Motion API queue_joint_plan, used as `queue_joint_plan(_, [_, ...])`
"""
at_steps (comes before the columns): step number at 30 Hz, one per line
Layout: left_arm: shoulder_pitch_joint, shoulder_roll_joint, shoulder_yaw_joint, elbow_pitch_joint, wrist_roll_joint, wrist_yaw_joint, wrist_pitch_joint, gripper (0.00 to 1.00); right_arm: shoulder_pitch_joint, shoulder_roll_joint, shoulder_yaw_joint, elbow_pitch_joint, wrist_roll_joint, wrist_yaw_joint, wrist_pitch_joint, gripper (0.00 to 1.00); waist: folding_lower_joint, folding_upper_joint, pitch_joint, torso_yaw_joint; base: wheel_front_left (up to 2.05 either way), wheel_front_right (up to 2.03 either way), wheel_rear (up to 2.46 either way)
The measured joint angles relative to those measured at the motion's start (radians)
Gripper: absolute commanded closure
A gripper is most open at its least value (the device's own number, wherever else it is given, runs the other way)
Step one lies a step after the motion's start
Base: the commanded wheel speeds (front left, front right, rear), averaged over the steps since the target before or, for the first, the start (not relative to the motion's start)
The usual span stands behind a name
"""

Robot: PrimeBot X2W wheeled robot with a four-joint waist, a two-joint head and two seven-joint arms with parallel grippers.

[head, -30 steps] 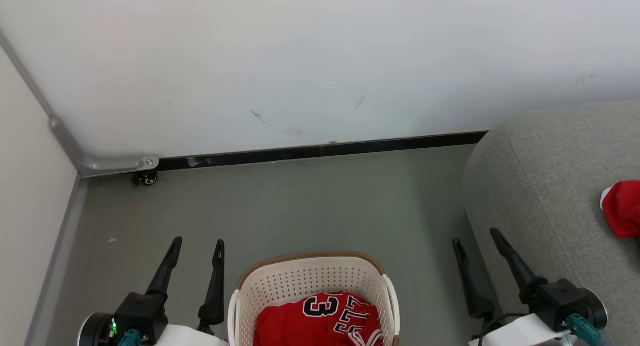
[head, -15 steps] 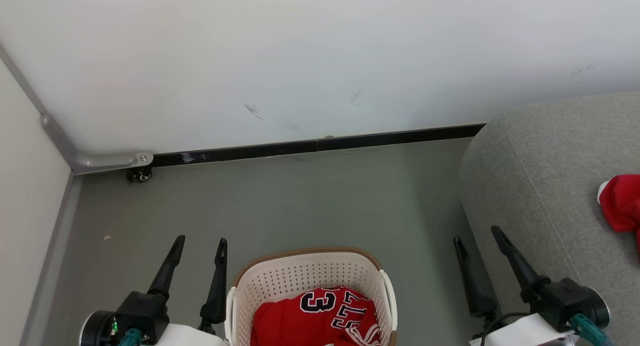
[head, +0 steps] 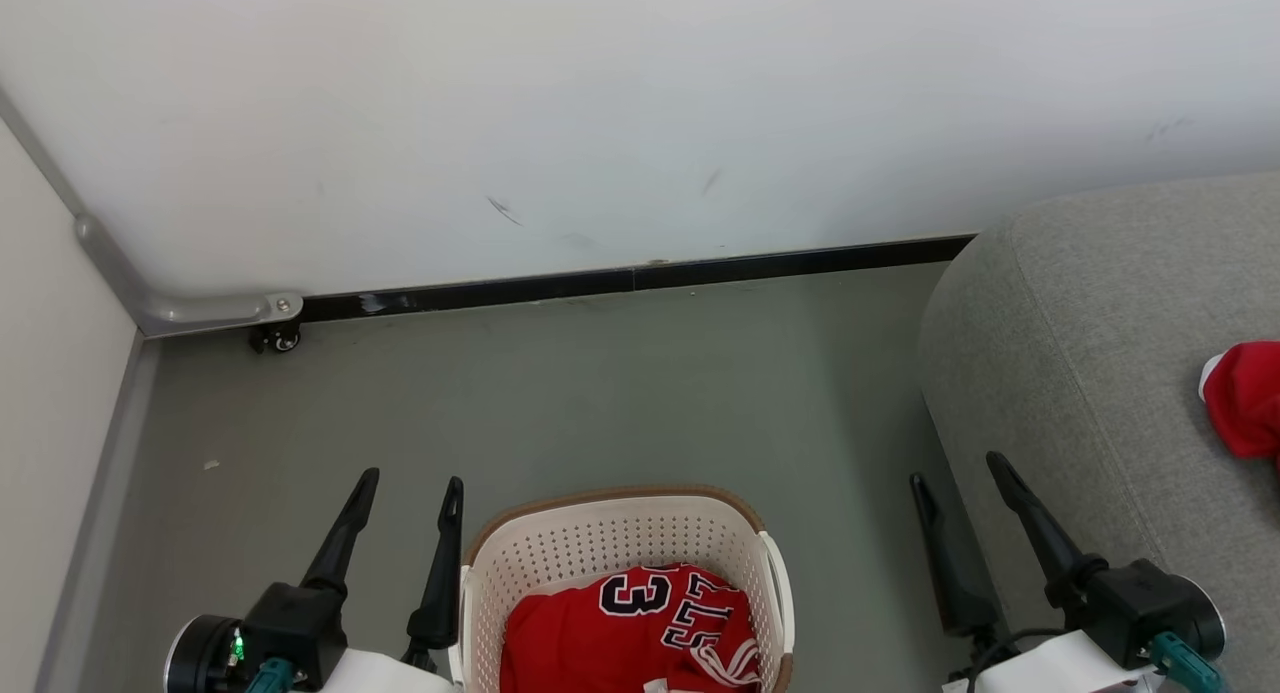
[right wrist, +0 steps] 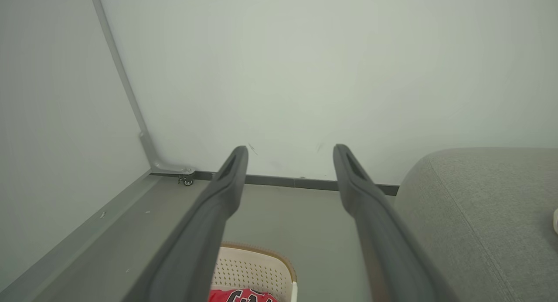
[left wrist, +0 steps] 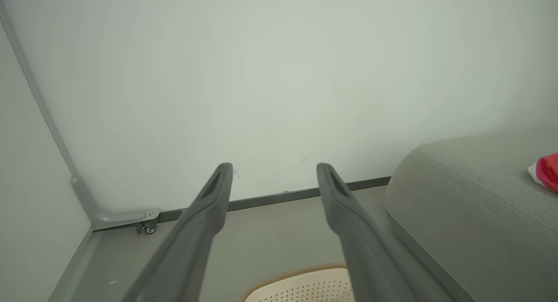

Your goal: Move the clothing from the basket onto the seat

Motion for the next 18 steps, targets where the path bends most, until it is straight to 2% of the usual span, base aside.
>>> queue_joint_plan(8, [-0.027, 0.009, -0.037, 0.029, 0.026, -0.038, 0.000, 0.00, -0.003, 0.001, -0.017, -0.021, -0.028, 0.000, 0.002, 0.00, 0.0000, 0.0000, 0.020, -0.003, 0.00, 0.00, 0.00])
queue_joint_plan(18, [-0.110, 0.014, -0.093, 0.109, 0.048, -0.092, 0.000, 0.00, -0.012, 0.004, -0.089, -0.070, -0.069, 0.000, 0.009, 0.00, 0.0000, 0.0000, 0.067, -0.015, 0.00, 0.00, 0.00])
